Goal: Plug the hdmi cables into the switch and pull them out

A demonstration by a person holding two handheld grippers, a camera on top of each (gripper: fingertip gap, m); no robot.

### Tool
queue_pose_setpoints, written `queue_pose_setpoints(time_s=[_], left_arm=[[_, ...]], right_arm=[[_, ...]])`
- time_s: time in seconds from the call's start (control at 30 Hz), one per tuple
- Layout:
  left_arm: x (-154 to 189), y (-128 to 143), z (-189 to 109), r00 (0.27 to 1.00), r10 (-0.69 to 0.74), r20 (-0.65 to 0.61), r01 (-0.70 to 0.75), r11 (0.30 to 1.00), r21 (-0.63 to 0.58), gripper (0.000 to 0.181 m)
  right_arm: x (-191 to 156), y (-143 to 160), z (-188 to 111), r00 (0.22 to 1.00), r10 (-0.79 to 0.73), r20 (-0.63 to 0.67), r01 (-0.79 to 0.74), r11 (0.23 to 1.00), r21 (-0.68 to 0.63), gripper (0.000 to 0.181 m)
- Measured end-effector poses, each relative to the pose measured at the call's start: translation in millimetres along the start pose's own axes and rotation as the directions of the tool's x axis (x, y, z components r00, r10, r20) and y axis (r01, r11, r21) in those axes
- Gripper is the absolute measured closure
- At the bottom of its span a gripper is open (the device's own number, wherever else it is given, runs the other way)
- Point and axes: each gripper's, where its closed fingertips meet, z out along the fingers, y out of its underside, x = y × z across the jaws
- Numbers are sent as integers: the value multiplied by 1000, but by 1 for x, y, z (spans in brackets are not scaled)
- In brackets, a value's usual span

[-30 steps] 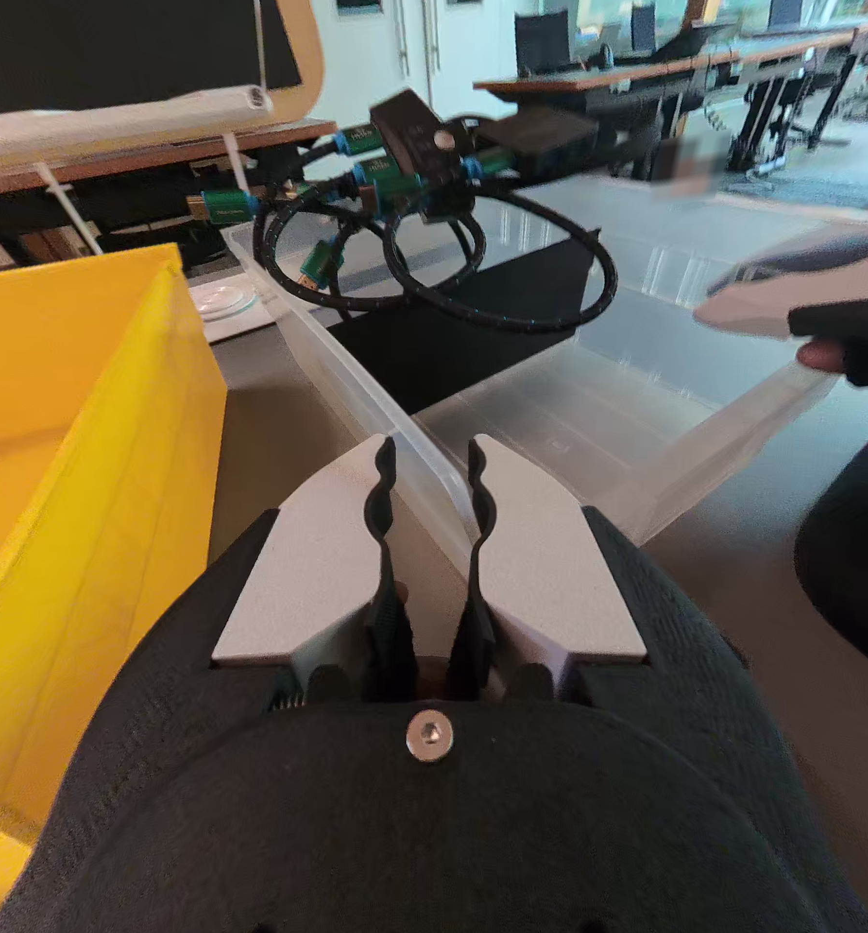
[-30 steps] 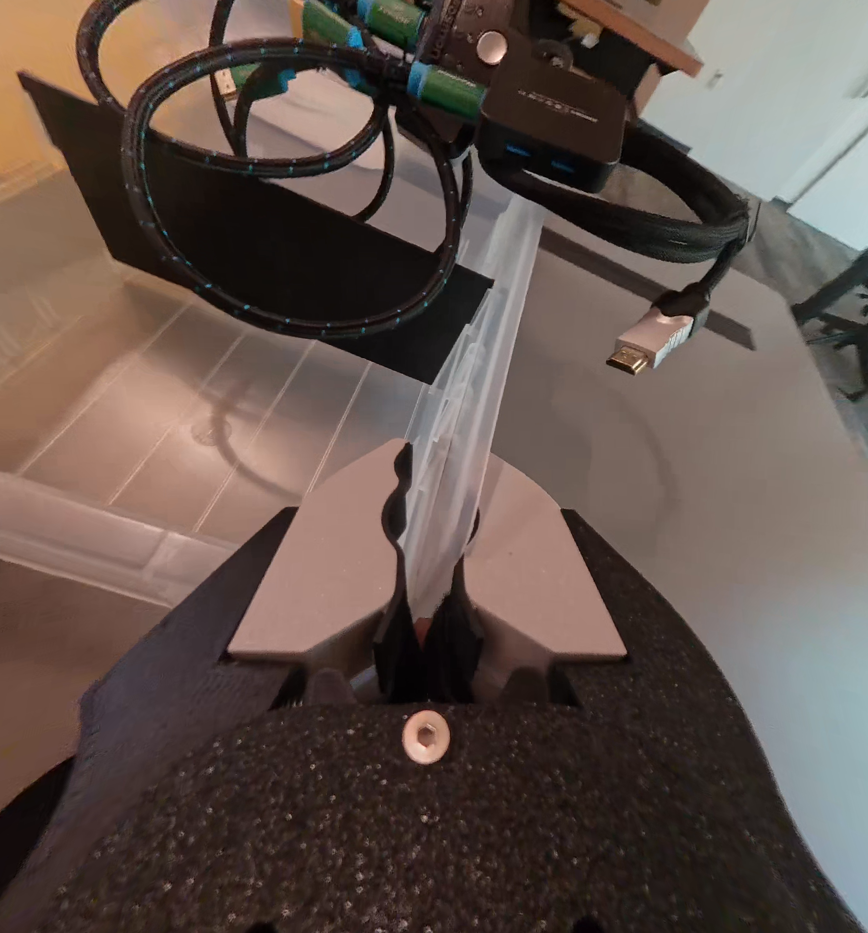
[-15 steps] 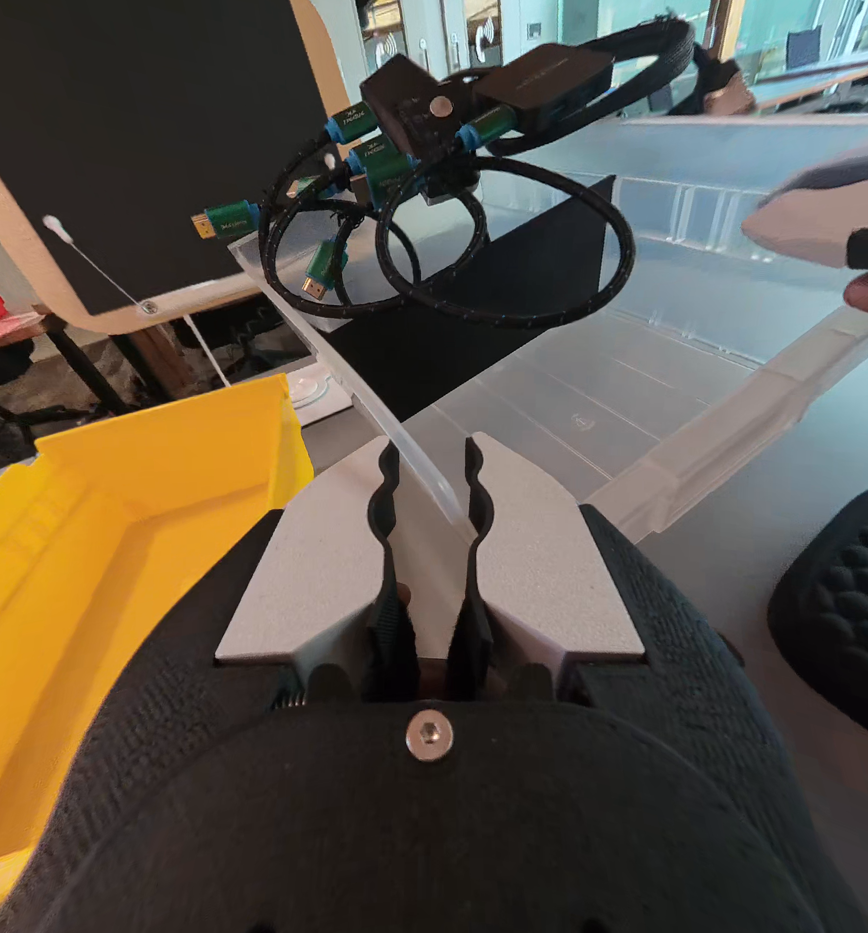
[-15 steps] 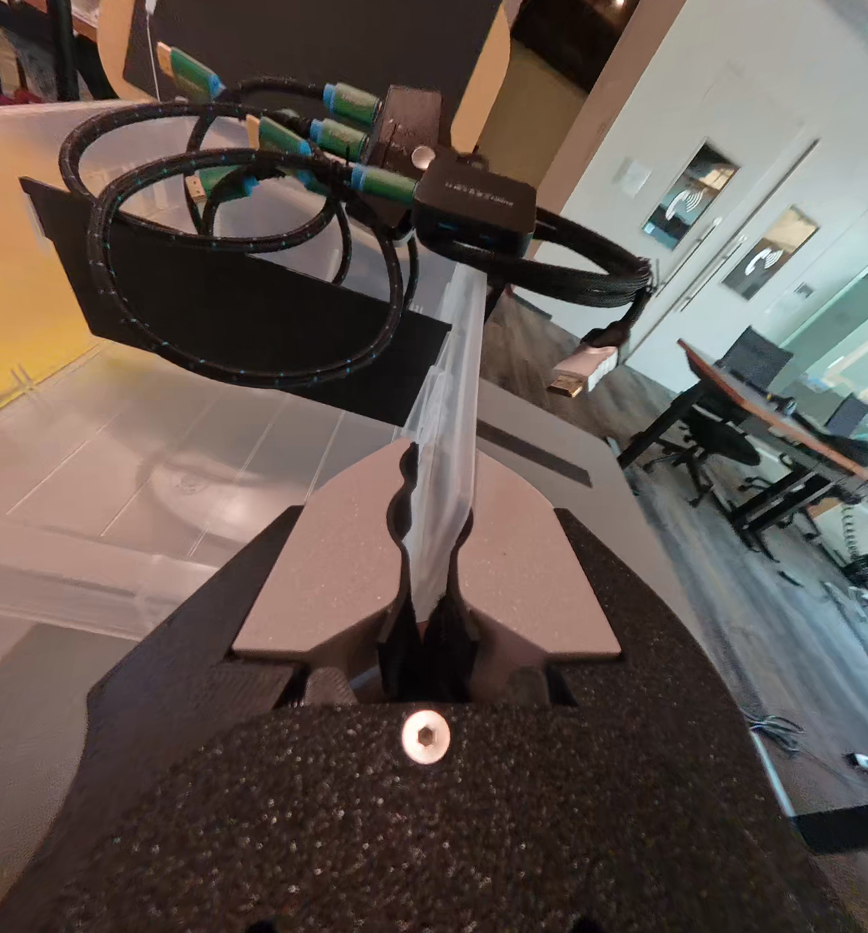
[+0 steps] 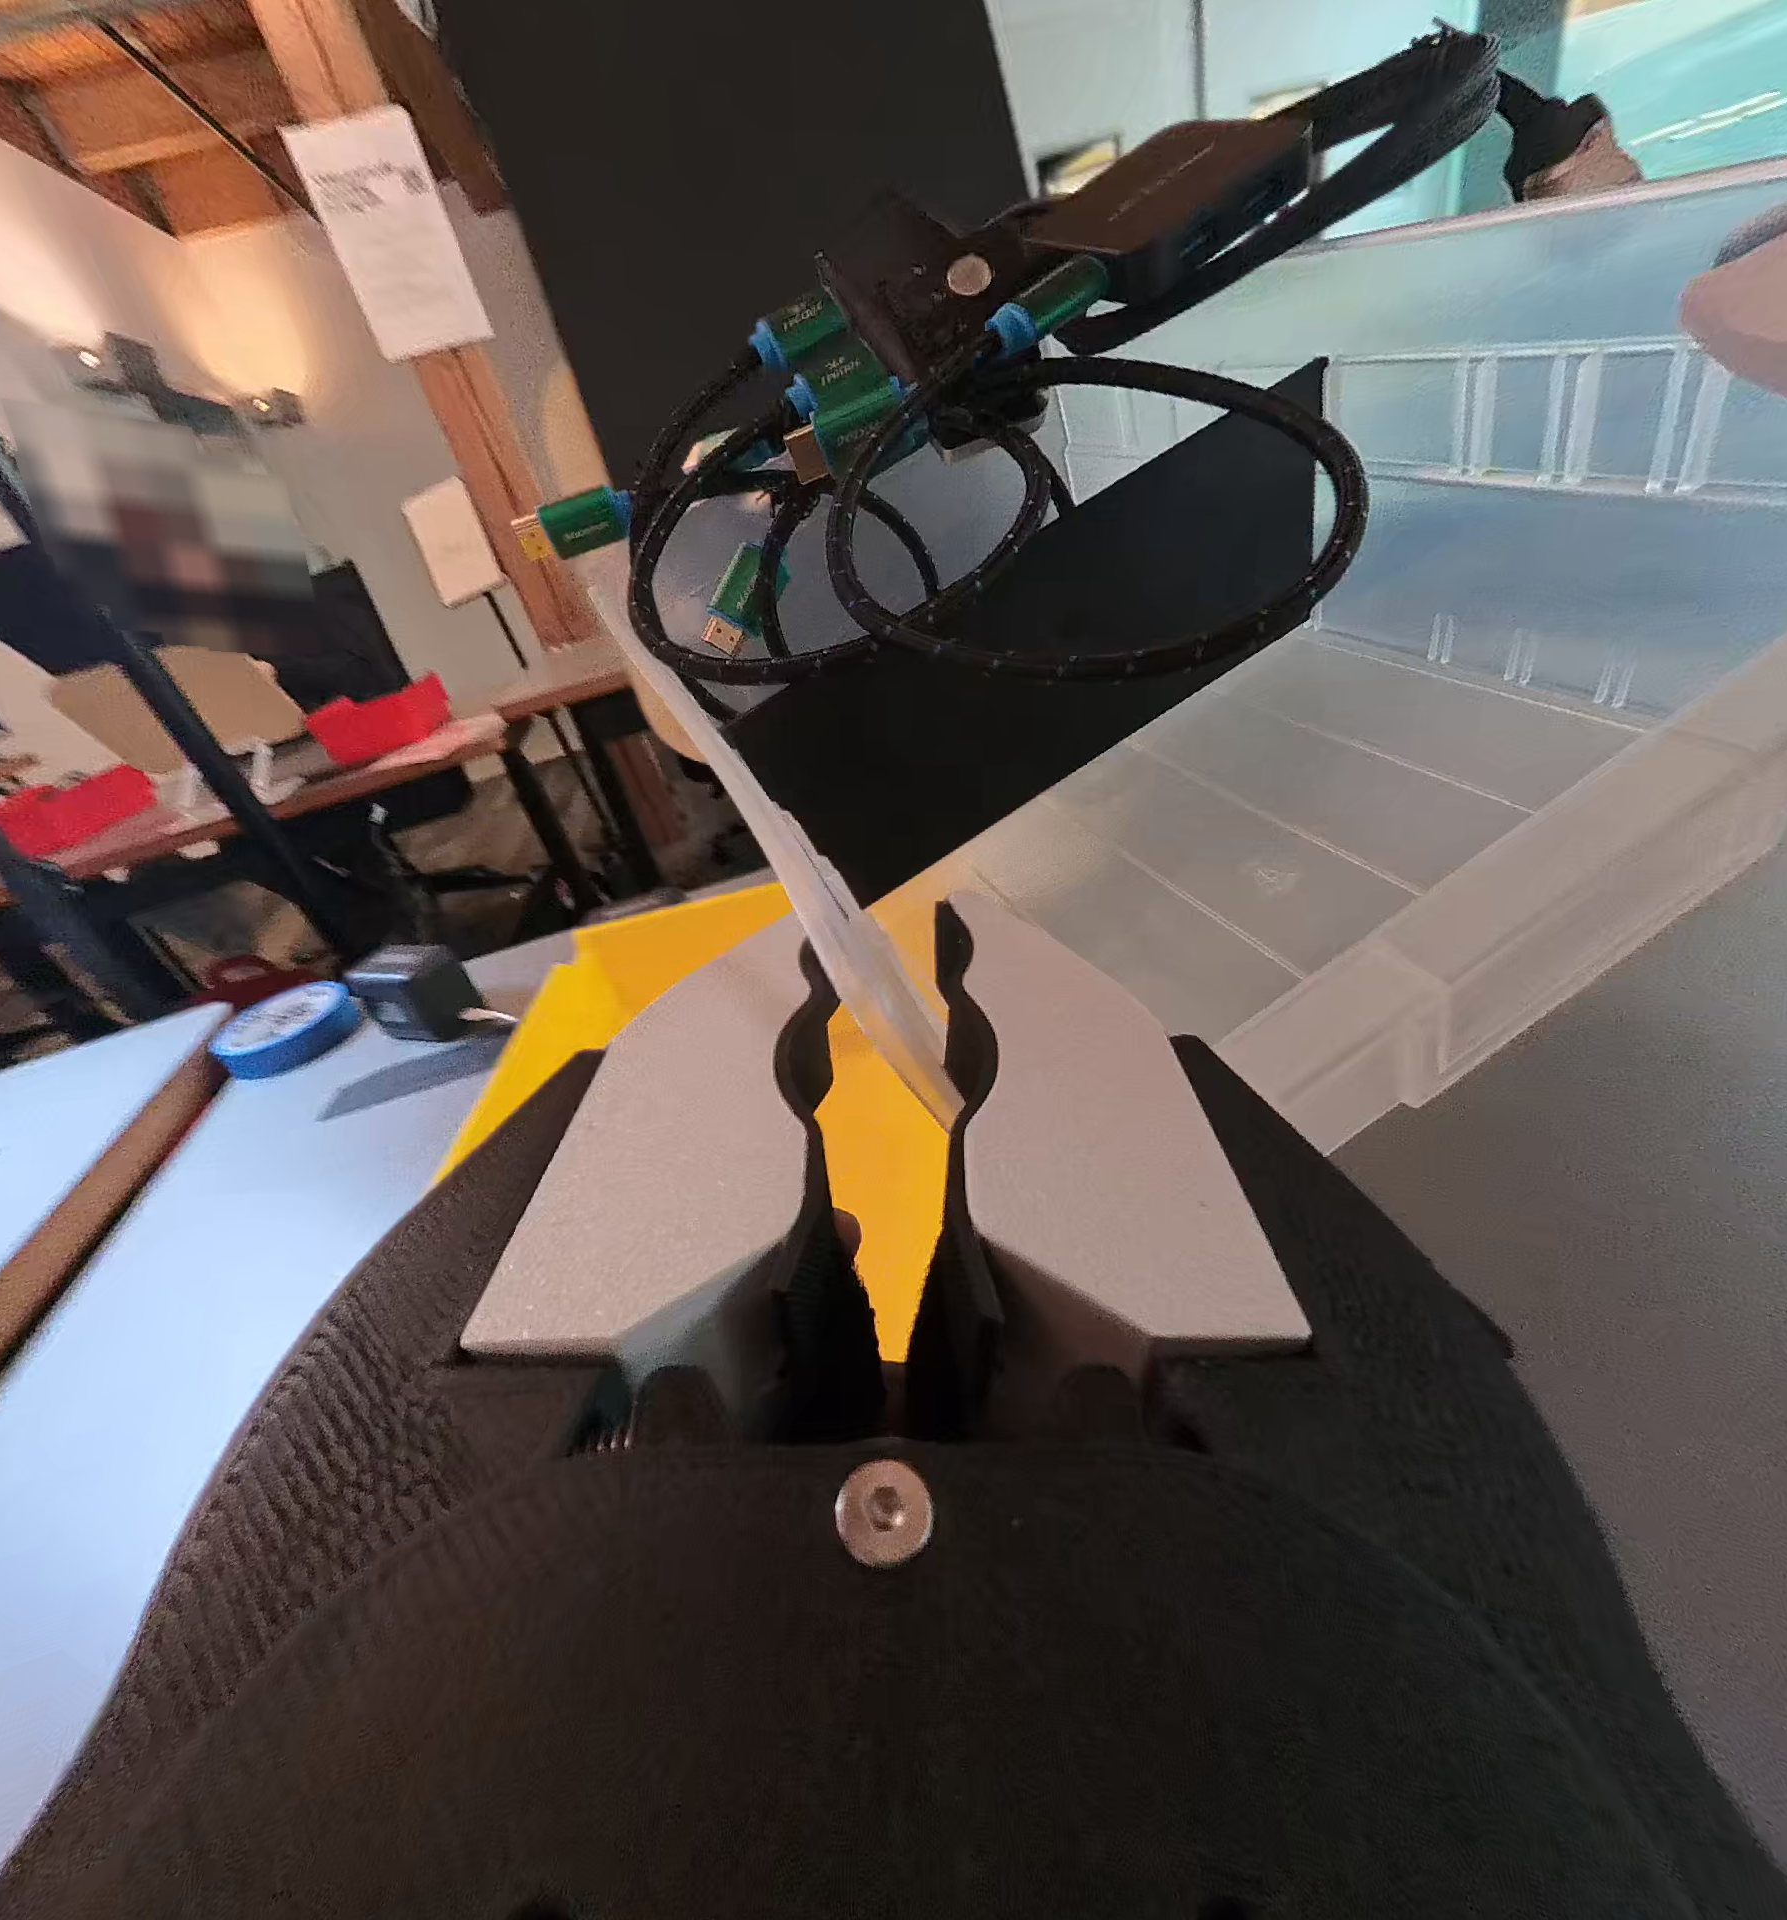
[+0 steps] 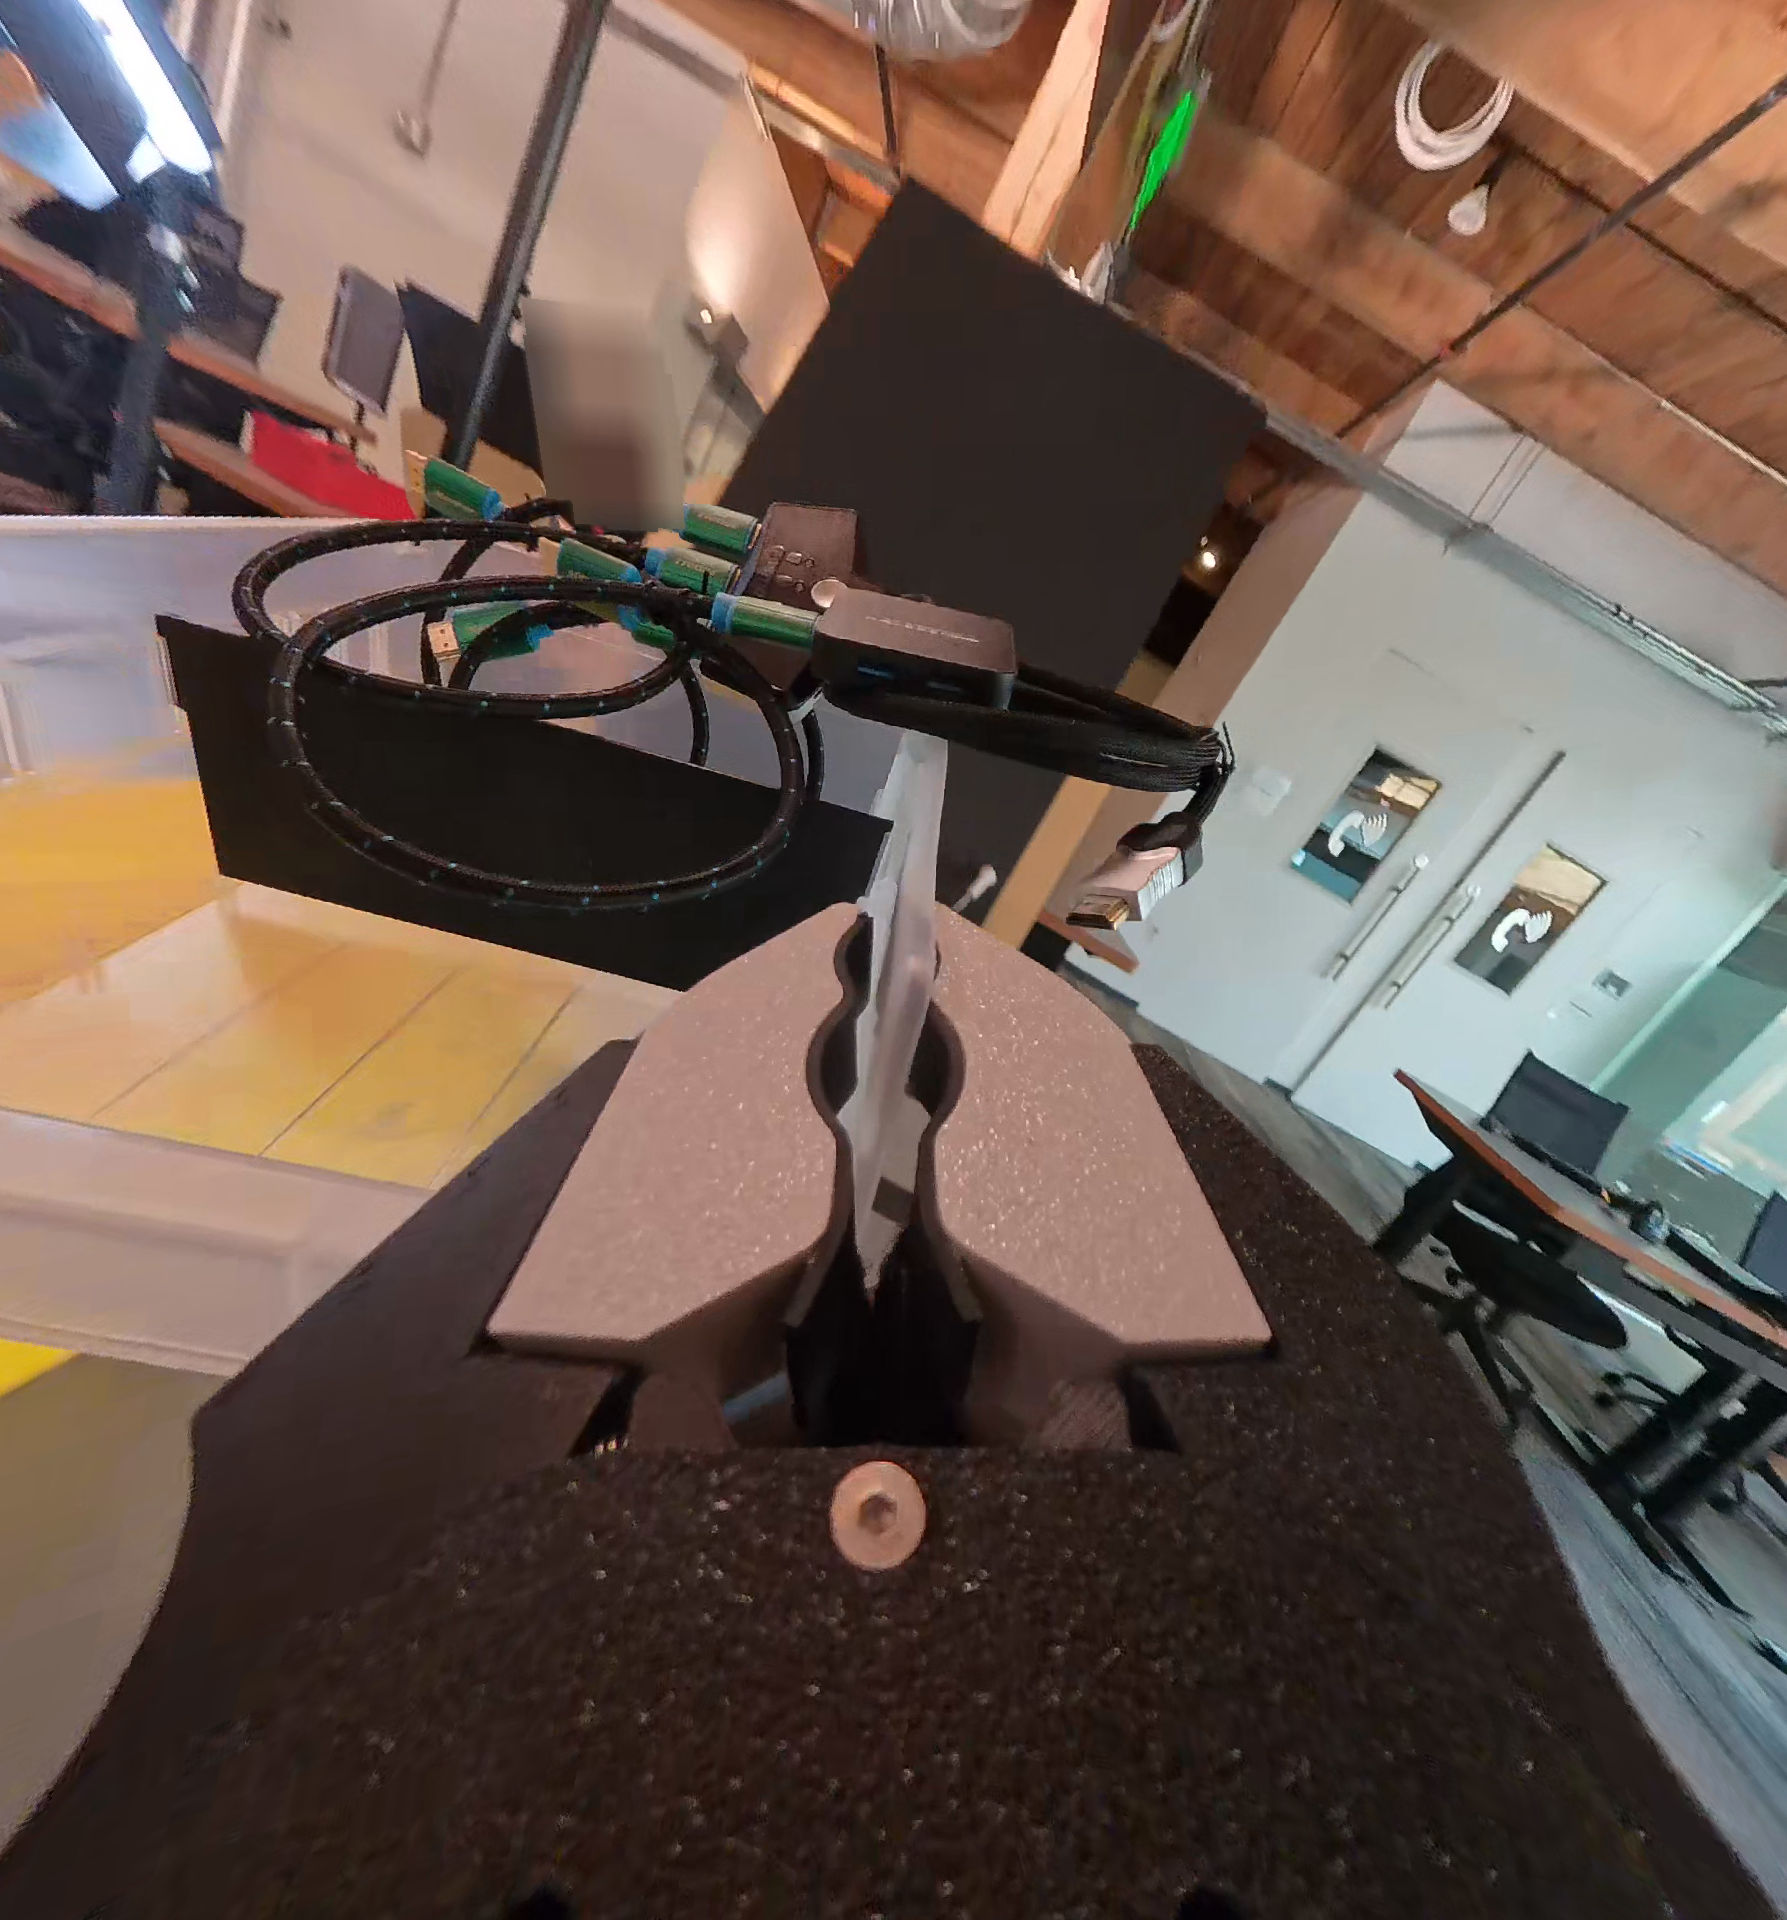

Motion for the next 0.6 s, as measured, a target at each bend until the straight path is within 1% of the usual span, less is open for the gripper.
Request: queue_pose_setpoints(time_s=[0.13, 0.27, 0.43, 0.53, 0.6], left_arm=[[-46, -13, -26, 990, 76, 121, -79, 997, 17, 165], [-104, -16, -70, 952, 143, 270, -145, 989, -13, 165], [-169, -5, -136, 881, 214, 421, -192, 977, -94, 164], [-196, 8, -172, 841, 258, 475, -209, 965, -156, 164], [-209, 19, -194, 818, 280, 502, -209, 959, -193, 163]], right_arm=[[-30, -39, 12, 999, 30, 35, -34, 993, 115, 178], [-86, -76, 25, 985, 95, 141, -126, 965, 230, 178], [-170, -119, 31, 942, 143, 304, -238, 922, 304, 177], [-219, -136, 28, 906, 145, 397, -288, 900, 327, 176], [-247, -141, 23, 880, 156, 448, -322, 890, 322, 175]])
